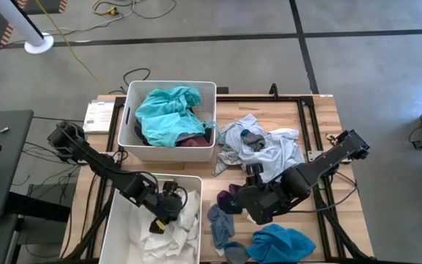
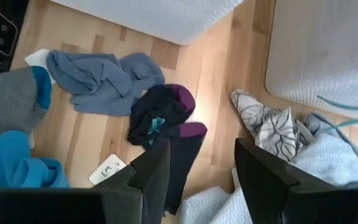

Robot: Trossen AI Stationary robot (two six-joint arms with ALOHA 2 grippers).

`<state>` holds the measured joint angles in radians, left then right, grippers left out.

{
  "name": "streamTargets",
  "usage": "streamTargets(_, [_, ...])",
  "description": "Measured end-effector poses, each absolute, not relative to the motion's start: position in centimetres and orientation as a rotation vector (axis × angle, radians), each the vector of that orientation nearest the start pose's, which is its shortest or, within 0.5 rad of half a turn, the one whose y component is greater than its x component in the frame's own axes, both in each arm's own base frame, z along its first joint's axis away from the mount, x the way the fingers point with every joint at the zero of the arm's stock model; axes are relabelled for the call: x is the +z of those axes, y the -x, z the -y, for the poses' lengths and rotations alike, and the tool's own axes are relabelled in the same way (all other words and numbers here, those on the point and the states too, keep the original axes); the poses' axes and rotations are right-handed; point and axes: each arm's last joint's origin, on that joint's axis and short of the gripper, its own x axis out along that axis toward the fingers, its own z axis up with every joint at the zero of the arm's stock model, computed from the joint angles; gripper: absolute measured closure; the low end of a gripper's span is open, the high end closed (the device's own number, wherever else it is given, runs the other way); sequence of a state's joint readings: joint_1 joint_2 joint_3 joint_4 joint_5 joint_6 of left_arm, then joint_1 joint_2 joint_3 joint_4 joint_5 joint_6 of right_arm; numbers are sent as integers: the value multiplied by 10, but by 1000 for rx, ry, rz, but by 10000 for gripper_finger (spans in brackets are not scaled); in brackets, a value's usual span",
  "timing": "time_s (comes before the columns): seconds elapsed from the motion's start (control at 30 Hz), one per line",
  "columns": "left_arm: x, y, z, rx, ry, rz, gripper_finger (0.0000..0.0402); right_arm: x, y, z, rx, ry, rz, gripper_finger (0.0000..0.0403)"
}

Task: Sort clothes
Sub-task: Put the white dress into the bottom white laundry bin, then put the blue patterned shirt into the top white laundry bin

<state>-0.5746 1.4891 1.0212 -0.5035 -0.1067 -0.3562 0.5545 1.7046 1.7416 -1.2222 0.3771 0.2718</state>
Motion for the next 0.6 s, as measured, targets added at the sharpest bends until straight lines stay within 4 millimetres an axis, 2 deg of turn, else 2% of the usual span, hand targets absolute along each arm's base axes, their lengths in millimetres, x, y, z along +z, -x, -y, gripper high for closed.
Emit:
streamTargets(0.1, [249,-256,165,-303,-2,-930,207,345,-287,-164,-37,282,-1084,210])
streamTargets(0.27, [294,-253,178,-410,-25,-789,207,331,-285,-162,-95,283,-1121,210])
streamTargets(0.47, [340,-240,185,-487,-64,-659,207,294,-280,-159,-161,290,-1218,210])
streamTargets(0.6, [359,-229,183,-461,-91,-618,207,265,-278,-158,-190,276,-1243,210])
